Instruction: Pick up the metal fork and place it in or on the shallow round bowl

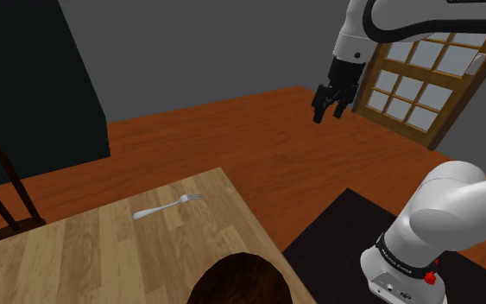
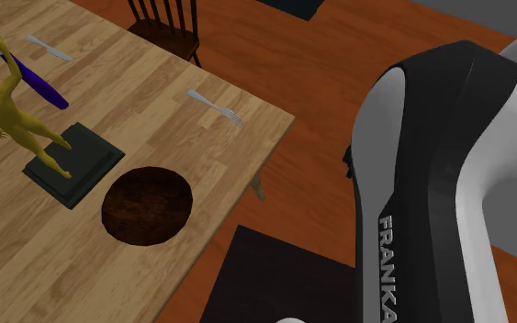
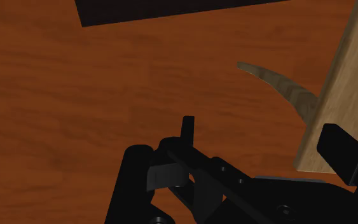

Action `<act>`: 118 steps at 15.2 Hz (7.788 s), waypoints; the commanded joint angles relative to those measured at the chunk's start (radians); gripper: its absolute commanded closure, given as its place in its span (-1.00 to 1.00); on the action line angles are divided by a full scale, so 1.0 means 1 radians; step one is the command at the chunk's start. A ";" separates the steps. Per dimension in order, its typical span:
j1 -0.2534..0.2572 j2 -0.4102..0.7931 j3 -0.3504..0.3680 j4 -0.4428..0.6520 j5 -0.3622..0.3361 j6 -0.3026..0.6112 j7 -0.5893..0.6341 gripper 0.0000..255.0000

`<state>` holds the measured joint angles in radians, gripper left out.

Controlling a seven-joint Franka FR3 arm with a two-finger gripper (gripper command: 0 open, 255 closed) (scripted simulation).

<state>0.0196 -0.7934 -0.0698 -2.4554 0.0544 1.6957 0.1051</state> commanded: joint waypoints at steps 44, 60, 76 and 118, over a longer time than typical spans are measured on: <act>0.439 1.340 0.286 0.952 -0.115 0.201 -0.415 -1.00; 0.439 1.353 0.284 0.909 -0.118 0.256 -0.413 1.00; 0.437 1.305 0.290 0.971 -0.108 0.147 -0.414 1.00; 0.629 0.607 0.510 0.140 0.155 0.333 -0.116 1.00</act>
<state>0.6452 -0.1866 0.4361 -2.3049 0.2065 2.0173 -0.0159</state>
